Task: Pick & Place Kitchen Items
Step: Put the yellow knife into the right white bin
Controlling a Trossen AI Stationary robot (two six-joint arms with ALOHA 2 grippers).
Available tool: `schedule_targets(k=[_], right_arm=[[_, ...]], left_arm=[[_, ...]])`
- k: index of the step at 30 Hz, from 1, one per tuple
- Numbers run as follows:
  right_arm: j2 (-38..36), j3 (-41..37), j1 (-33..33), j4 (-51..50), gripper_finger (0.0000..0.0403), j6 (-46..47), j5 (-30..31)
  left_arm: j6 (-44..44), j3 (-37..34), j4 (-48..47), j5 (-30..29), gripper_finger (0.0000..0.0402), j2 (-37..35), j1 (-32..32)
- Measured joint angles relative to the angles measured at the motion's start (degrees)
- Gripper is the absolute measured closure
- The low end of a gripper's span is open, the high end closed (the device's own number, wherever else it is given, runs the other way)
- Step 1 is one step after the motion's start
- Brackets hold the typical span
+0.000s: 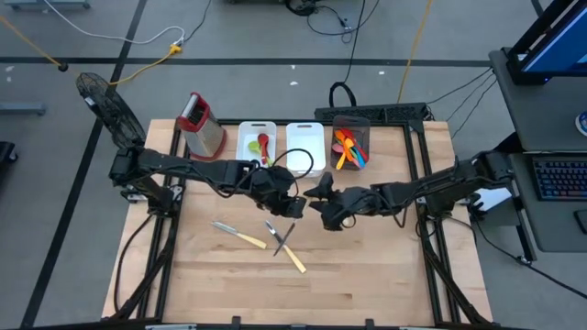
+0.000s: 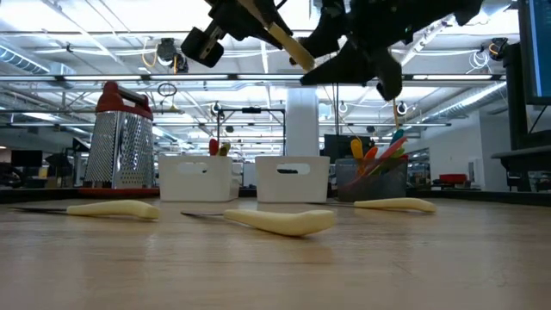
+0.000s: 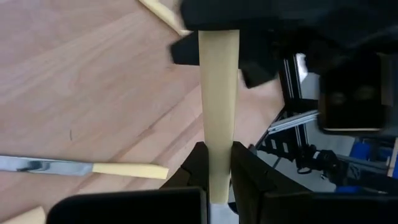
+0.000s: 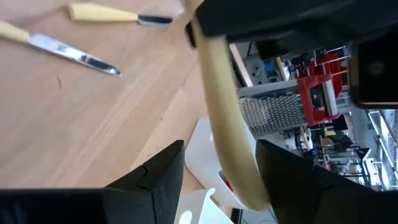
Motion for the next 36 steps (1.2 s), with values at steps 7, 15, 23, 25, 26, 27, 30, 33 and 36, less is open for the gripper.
schedule_targets(k=[7,15,23,25,26,27,30,33,36], right_arm=[[3.2,0.0,0.1,6.4,0.0213,-2.9,0.0],[3.2,1.6,0.1,4.9,0.0256,-2.7,1.7],[3.2,1.7,0.0,4.6,0.0301,-0.7,5.6],[3.2,1.7,0.0,4.2,0.0315,-0.7,5.9],[3.2,1.7,0.0,4.0,0.0323,-0.6,5.9],[3.2,1.7,0.0,3.8,0.0331,-0.3,5.9],[3.2,1.7,0.0,2.9,0.0356,0.6,6.0],[3.2,1.7,0.1,1.9,0.0363,2.9,5.9],[3.2,1.7,0.2,0.9,0.0363,5.6,6.0]], left_arm=[[-0.5,0.0,0.3,0.1,0.0375,0.0,0.0],[-1.0,0.0,-0.3,-0.4,0.0376,0.0,1.0],[-1.0,0.0,0.3,-0.4,0.0376,0.0,2.3],[-1.1,0.0,0.4,-0.4,0.0376,0.0,2.5],[-1.2,0.0,0.5,-0.3,0.0376,0.0,2.6],[-1.3,0.0,0.5,-0.1,0.0376,0.0,2.6],[-1.4,0.0,0.4,-0.5,0.0376,-0.1,2.7],[-1.2,0.0,0.4,-0.9,0.0376,-0.1,2.7],[-1.1,0.0,0.5,-2.1,0.0376,-0.1,2.6]])
